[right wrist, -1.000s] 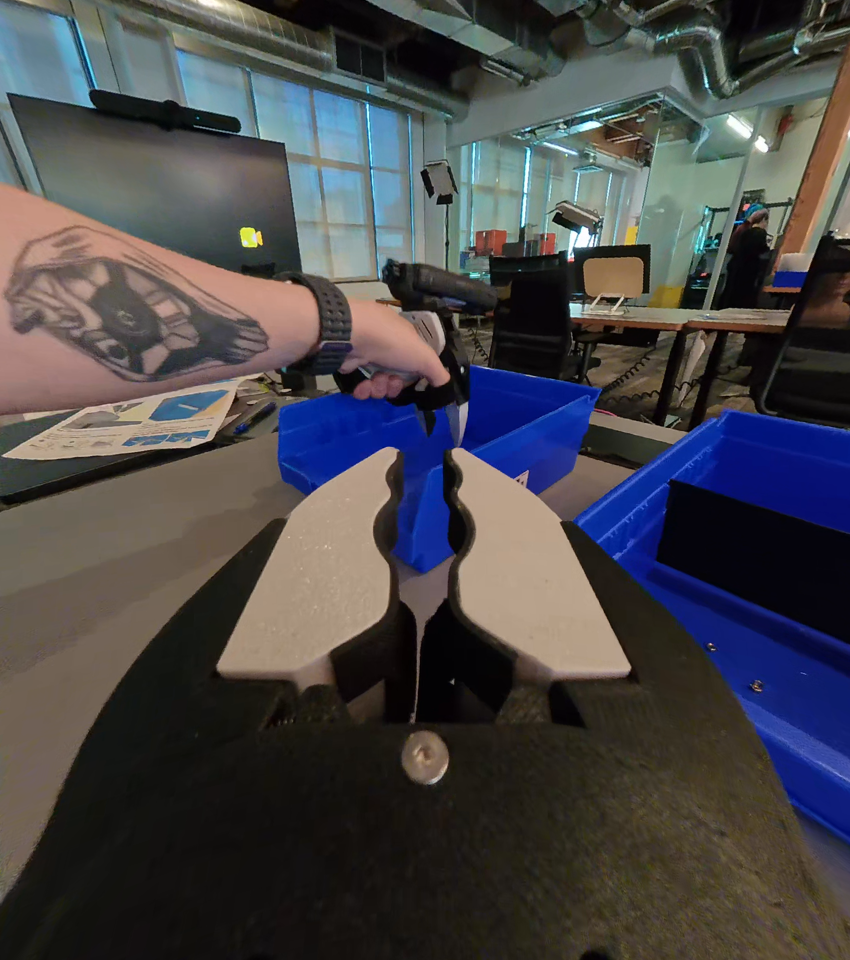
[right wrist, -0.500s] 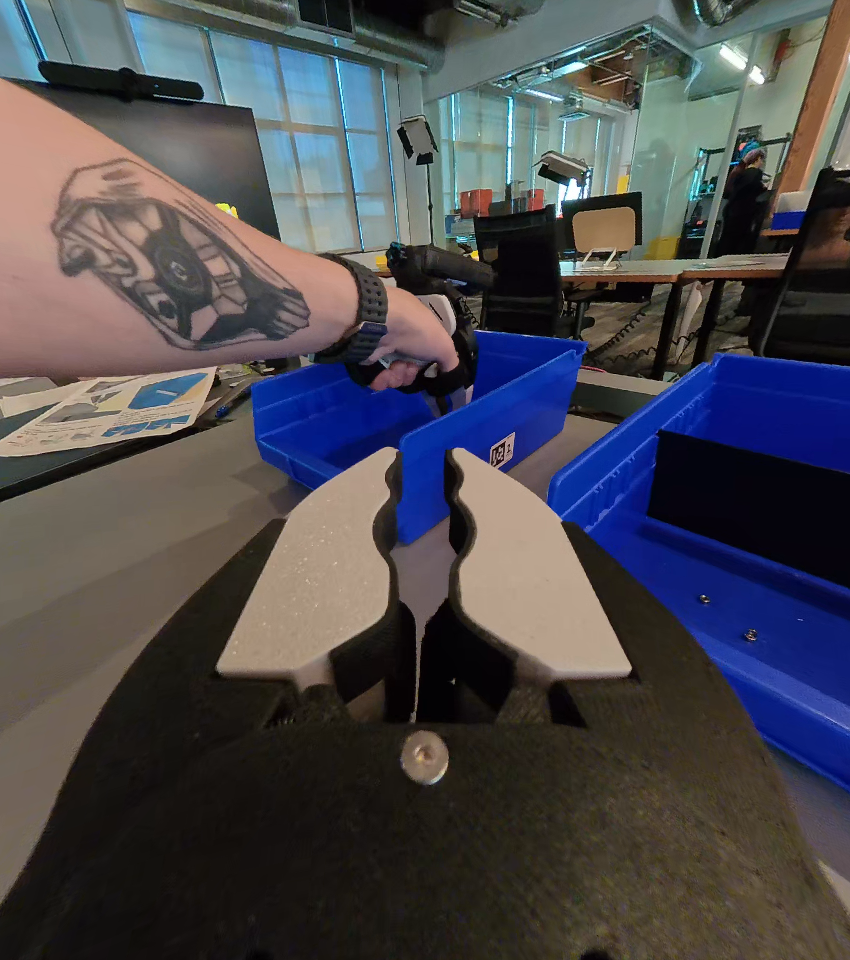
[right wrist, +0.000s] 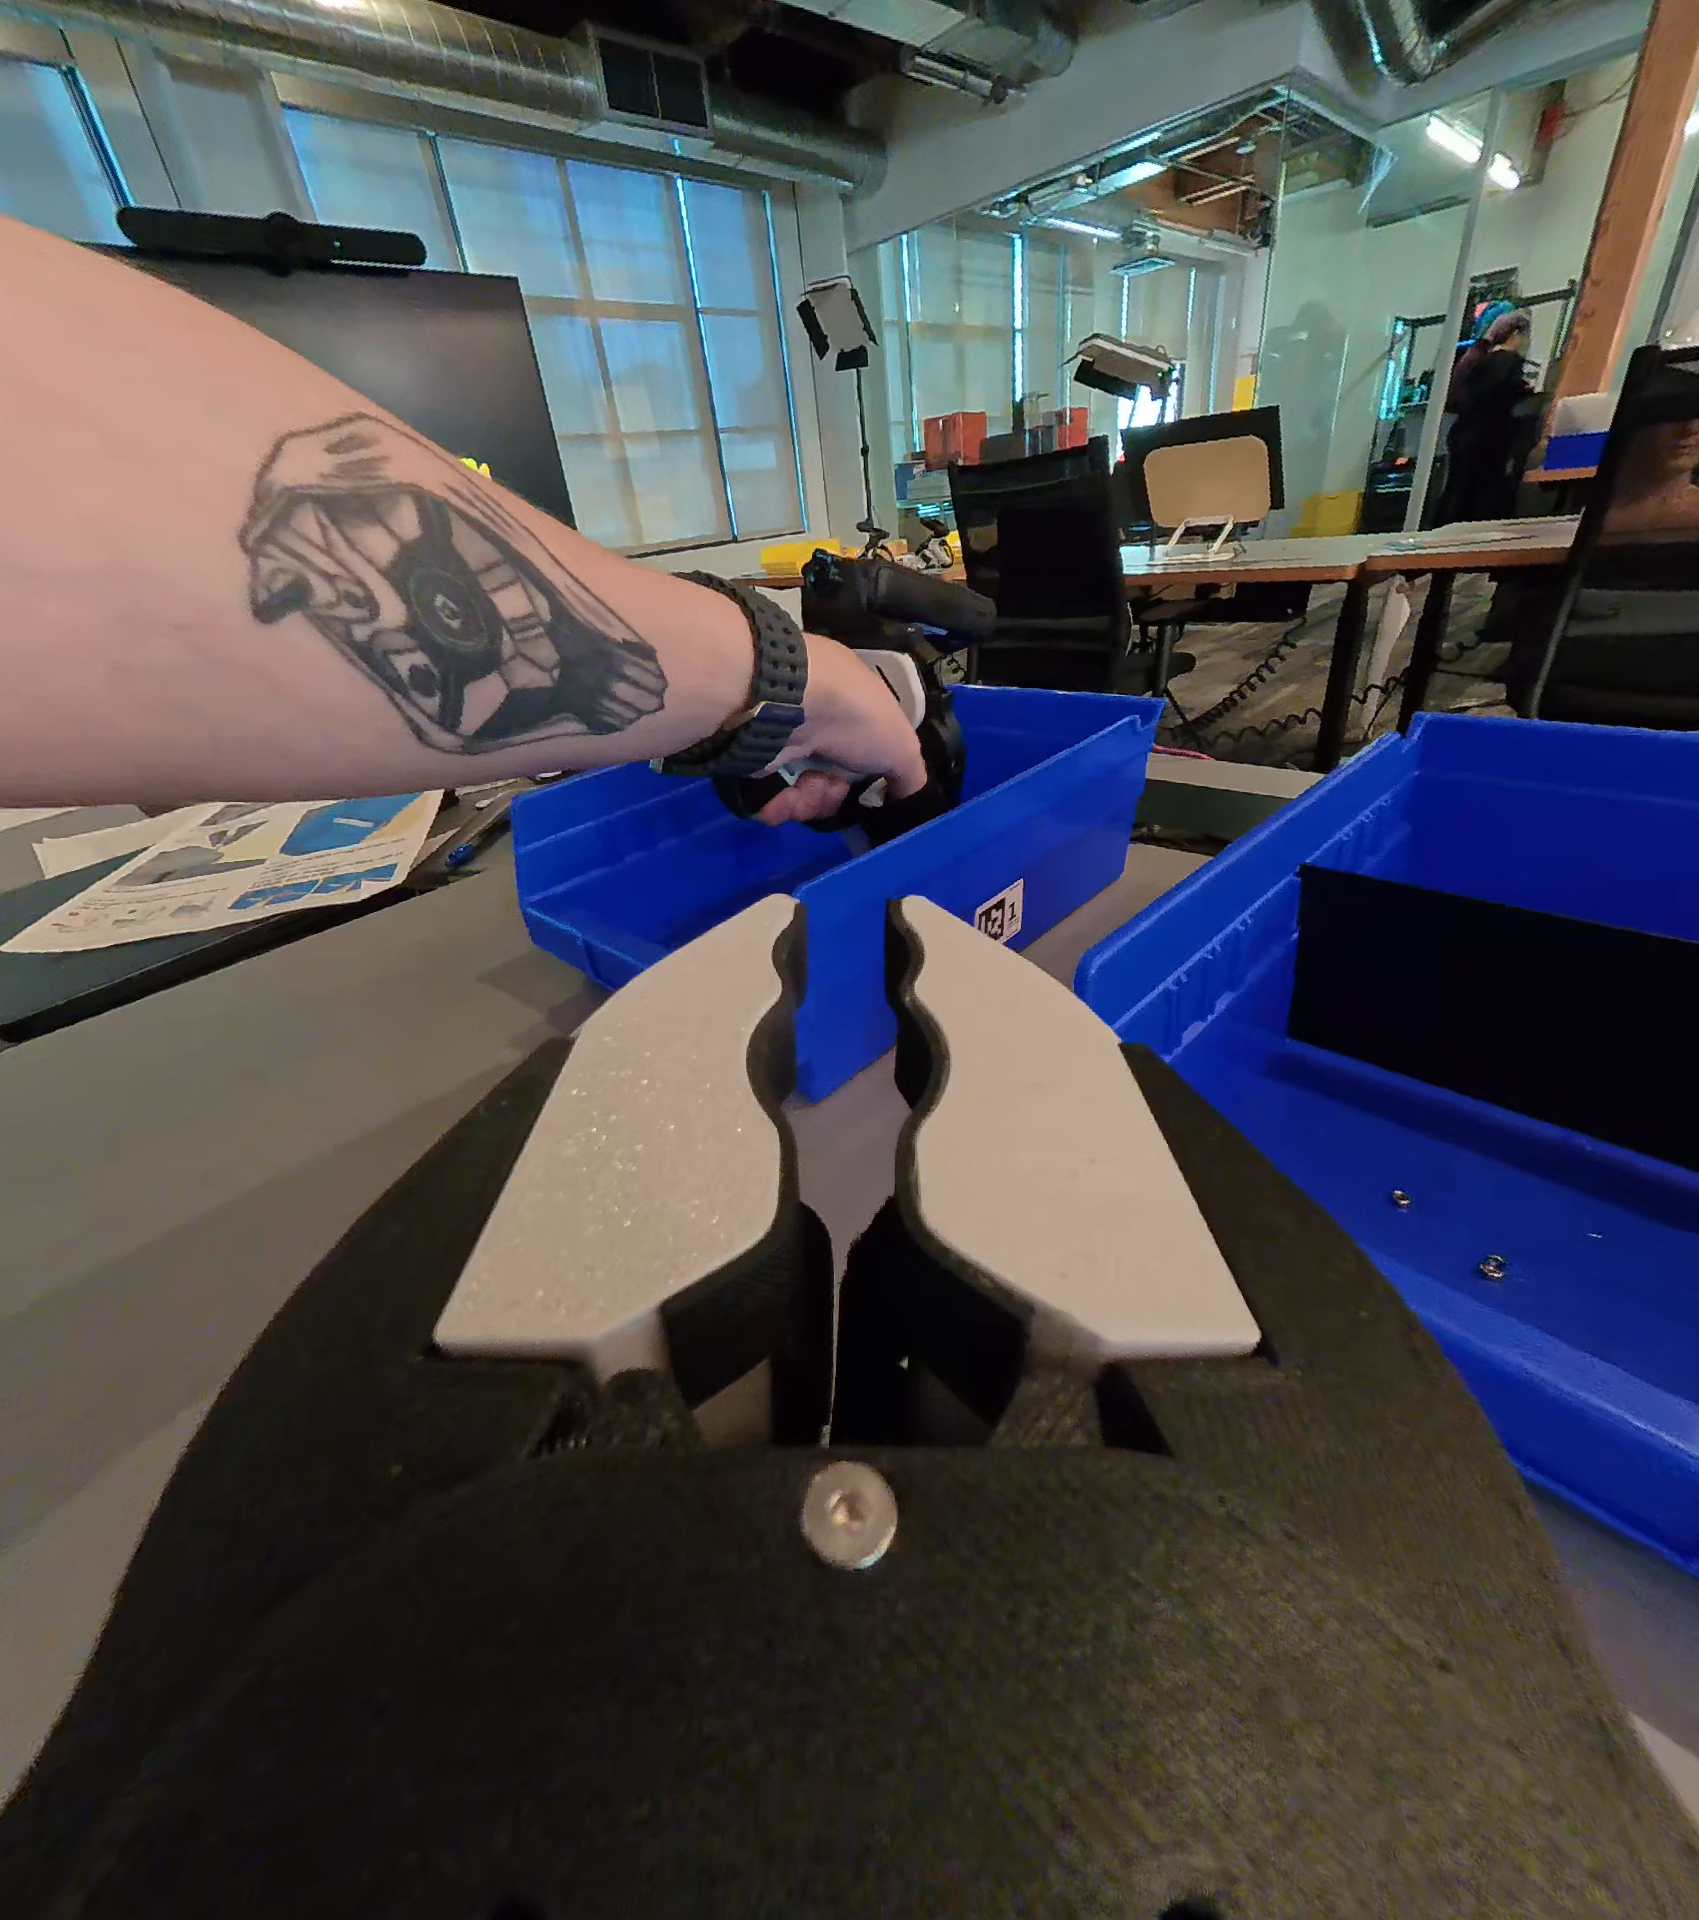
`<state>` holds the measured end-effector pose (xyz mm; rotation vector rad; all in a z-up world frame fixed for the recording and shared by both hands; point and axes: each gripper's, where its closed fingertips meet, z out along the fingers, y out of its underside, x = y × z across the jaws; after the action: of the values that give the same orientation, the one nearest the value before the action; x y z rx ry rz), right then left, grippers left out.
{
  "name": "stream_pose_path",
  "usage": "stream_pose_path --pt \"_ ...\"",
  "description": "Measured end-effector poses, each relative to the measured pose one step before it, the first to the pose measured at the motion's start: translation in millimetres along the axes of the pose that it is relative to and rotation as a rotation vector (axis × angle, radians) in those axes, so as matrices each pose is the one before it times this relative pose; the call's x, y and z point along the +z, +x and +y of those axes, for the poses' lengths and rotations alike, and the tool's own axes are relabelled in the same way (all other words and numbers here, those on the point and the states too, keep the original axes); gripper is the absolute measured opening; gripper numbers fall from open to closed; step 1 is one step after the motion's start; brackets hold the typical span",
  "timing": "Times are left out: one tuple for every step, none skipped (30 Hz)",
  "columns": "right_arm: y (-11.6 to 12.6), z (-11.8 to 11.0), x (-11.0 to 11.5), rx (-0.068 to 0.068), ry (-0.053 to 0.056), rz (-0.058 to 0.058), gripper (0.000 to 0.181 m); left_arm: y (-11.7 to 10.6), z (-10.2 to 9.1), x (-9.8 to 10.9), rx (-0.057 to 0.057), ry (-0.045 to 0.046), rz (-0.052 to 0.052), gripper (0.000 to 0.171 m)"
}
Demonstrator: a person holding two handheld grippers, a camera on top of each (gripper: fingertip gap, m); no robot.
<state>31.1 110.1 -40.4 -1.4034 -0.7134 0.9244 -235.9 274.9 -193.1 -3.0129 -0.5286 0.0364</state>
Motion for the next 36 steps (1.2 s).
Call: stream_pose_path --pt "0.61 -1.05 -0.73 0.0021 0.0046 0.0005 0.013 -0.75 -0.04 0.18 0.0 -0.00022 -0.0085 0.023" --pt "0.53 -0.82 -0.53 0.0008 0.0038 0.0002 0.013 0.12 -0.28 0.08 -0.0017 0.00103 -0.0037 0.023" --pt "0.41 -0.45 -0.41 0.0018 0.0034 0.0004 0.013 0.85 -0.59 0.01 -0.0026 0.00469 -0.0004 0.021" --pt "0.06 -0.28 -0.32 0.0029 0.0023 -0.001 0.013 1.06 -0.6 0.13 -0.0024 0.0085 -0.0022 0.019" --pt "-0.13 -0.07 -0.15 0.0028 0.0015 -0.0024 0.013 1.66 -0.73 0.11 -0.0029 0.01187 -0.0025 0.016" --pt "-0.41 -0.18 -0.09 0.0024 0.002 -0.002 0.013 2.25 -0.66 0.12 0.0035 0.01308 -0.0037 0.011" --pt "-0.4 -0.26 -0.05 0.0016 0.0026 -0.0024 0.013 2.26 -0.53 0.12 0.0056 0.01049 -0.0072 0.006" --pt "-0.5 -0.51 -0.09 0.001 0.0031 -0.0019 0.013 1.33 -0.65 0.08 0.0035 0.00961 -0.0087 0.003" --pt "-0.17 -0.39 -0.2 -0.0007 0.0014 -0.0003 0.013 0.19 -0.54 0.11 0.0038 0.00788 -0.0079 0.003" --pt "0.34 -0.47 -0.68 -0.0021 0.0015 0.0018 0.013 0.07 -0.25 0.0 -0.0023 0.00666 0.003 0.003" --pt "0.82 -0.82 -1.25 -0.0002 0.0039 0.0024 0.013 0.01 -0.05 -0.03 -0.0096 0.00529 0.0116 0.003" --pt "1.16 -1.16 -1.49 0.003 0.0057 0.0025 0.013 0.0 -0.08 -0.04 -0.008 0.00552 0.0142 0.003" --pt "1.58 -1.32 -1.51 0.0036 0.0071 0.0029 0.013 0.07 -0.04 -0.14 -0.0067 0.00664 0.0152 0.003" --pt "1.41 -1.02 -1.05 0.0047 0.0043 0.0014 0.013 0.03 0.0 -0.11 -0.0019 0.00626 0.0134 0.003" --pt "1.2 -0.67 -0.68 0.0047 0.0021 0.0004 0.013 -0.17 -0.11 -0.04 0.0 0.00562 0.0106 0.003" --pt "0.85 -0.27 -0.39 0.0028 0.0013 0.0006 0.013 -0.42 0.17 -0.13 0.007 0.00026 0.0046 0.003" --pt "0.4 0.05 -0.17 0.0009 -0.0009 0.0005 0.013 -0.57 0.23 -0.19 0.015 -0.00334 -0.0008 0.003" --pt "0.22 0.08 -0.1 -0.0019 0.0002 0.0018 0.013 -0.04 -0.31 -0.03 0.0157 -0.00006 0.0009 0.003" --pt "0.19 0.22 -0.04 -0.0024 0.0001 0.0017 0.013 0.22 -0.94 0.0 0.0162 0.00922 0.0041 0.003" --pt "0.1 0.82 0.34 0.0005 -0.0035 0.0 0.013 0.68 -1.07 0.11 0.0105 0.01384 0.0122 0.003" --pt "0.4 1.25 0.75 0.004 -0.005 -0.0017 0.013 1.07 -0.69 -0.31 0.0072 0.01165 0.0175 0.003" --pt "0.18 2.01 1.06 0.0055 -0.0082 -0.0031 0.013 0.51 -0.89 -1.3 0.0098 0.01433 0.0142 0.003" --pt "-0.07 2.3 1.18 0.0065 -0.0109 -0.0039 0.013 1.83 -1.45 -2.69 0.0102 0.01829 0.0219 0.003" --pt "-0.22 1.67 1.21 0.0056 -0.0061 -0.0027 0.012 3.15 -2.38 -4.43 0.0088 0.02211 0.0282 0.003" --pt "-1.37 1.41 1.45 0.0059 -0.005 -0.0072 0.012 4.25 -3.55 -6.28 0.0151 0.02948 0.0285 0.003" --pt "-1.97 1.76 1.74 0.0043 -0.0099 -0.0097 0.012 5.19 -4.31 -8.17 0.0237 0.03538 0.027 0.003" --pt "-1.16 1.6 1.68 -0.0019 -0.0096 -0.0022 0.012 5.18 -4.83 -9.47 0.0305 0.03881 0.0219 0.003" --pt "-1.39 0.52 1.47 0.0011 -0.0022 -0.0044 0.012 6.79 -4.43 -10.38 0.0293 0.03742 0.0322 0.003" --pt "-1.74 0.58 1.46 0.0066 -0.0052 -0.01 0.012 8.67 -4.54 -11.24 0.0239 0.04282 0.0433 0.003" --pt "-0.82 0.84 1.5 0.0058 -0.0073 -0.0045 0.012 8.36 -3.94 -12.38 0.0213 0.04331 0.0373 0.003" --pt "-1.01 0.37 1.41 0.0062 -0.0041 -0.0061 0.012 9.29 -3.13 -13.04 0.0252 0.04572 0.0364 0.003" --pt "-1.37 0.33 1.61 0.0043 -0.006 -0.0057 0.012 10.33 -1.16 -13.55 0.0338 0.04322 0.0345 0.003" --pt "-1.38 0.3 1.45 0.0062 -0.0076 -0.0056 0.012 9.85 0.63 -14.0 0.0381 0.04236 0.0258 0.003" --pt "-2.09 -0.91 1.36 0.0055 -0.0017 -0.0076 0.012 9.83 1.37 -14.26 0.0364 0.0451 0.0247 0.002" --pt "-3.18 -1.55 1.57 0.0043 0.0014 -0.0103 0.012 10.7 3.15 -14.53 0.0327 0.04235 0.0284 0.002" --pt "-4.21 -1.86 1.94 0.0052 -0.0016 -0.0148 0.012 10.59 4.72 -14.48 0.0319 0.03898 0.0258 0.002"
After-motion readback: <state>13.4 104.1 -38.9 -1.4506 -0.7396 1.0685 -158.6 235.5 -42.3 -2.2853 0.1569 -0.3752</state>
